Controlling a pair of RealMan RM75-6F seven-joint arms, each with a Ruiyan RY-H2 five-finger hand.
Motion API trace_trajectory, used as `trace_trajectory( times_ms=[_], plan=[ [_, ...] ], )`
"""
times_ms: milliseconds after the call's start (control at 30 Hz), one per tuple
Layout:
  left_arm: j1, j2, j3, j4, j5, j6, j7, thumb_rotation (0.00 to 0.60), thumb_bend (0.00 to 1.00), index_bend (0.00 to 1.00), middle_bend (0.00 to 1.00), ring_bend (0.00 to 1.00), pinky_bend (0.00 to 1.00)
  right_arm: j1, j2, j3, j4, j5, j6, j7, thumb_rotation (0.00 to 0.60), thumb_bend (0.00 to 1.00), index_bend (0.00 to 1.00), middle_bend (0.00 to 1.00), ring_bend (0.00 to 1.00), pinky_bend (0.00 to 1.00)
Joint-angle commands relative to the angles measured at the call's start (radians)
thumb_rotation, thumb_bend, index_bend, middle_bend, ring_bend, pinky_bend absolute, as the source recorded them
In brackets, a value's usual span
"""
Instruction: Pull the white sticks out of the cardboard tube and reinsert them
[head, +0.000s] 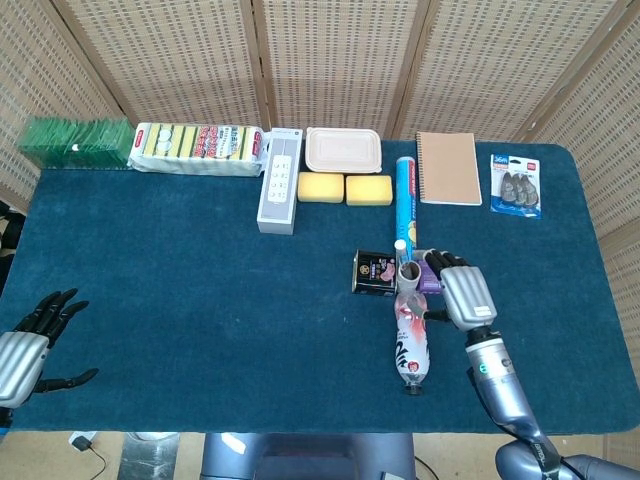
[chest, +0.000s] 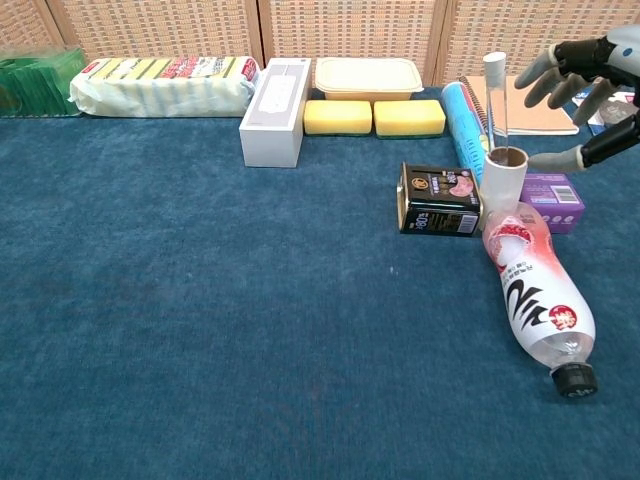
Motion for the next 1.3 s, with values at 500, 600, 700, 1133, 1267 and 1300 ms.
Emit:
trace_trajectory(
  times_ms=[500, 600, 700, 1133, 1267, 1300],
  plan=[
    [0.002, 0.000, -0.003, 0.000, -0.003, 0.004, -0.003, 0.450, 0.11, 0.11, 0.06, 0.02, 0.23, 0.055, -0.047, 0.016, 0.029, 0.071, -0.025, -0.060, 0.517, 0.24, 0.23, 0.28, 0.28, 0.33],
    [0.002, 0.001, -0.004, 0.002, -0.005, 0.005, -0.008, 0.449, 0.11, 0.11, 0.06, 0.02, 0.23, 0.062, -0.049, 0.025, 0.033, 0.088, -0.024, -0.069, 0.515, 0.24, 0.23, 0.28, 0.28, 0.33],
    [0.001, 0.002, -0.004, 0.003, -0.007, 0.002, -0.009, 0.454, 0.11, 0.11, 0.06, 0.02, 0.23, 0.067, -0.043, 0.030, 0.035, 0.100, -0.022, -0.076, 0.515, 0.24, 0.23, 0.28, 0.28, 0.33],
    [0.000, -0.002, -0.003, -0.003, -0.005, -0.002, 0.005, 0.449, 0.11, 0.11, 0.06, 0.02, 0.23, 0.082, -0.033, 0.027, 0.039, 0.123, -0.025, -0.076, 0.516, 0.24, 0.23, 0.29, 0.28, 0.33],
    [0.001, -0.001, -0.003, -0.003, -0.004, 0.000, 0.005, 0.453, 0.11, 0.11, 0.06, 0.02, 0.23, 0.091, -0.042, 0.026, 0.038, 0.130, -0.023, -0.090, 0.517, 0.24, 0.23, 0.29, 0.28, 0.33],
    [0.001, -0.001, -0.003, -0.002, -0.004, 0.000, 0.004, 0.450, 0.11, 0.11, 0.06, 0.02, 0.23, 0.093, -0.044, 0.026, 0.037, 0.131, -0.022, -0.093, 0.517, 0.24, 0.23, 0.29, 0.28, 0.33]
  ],
)
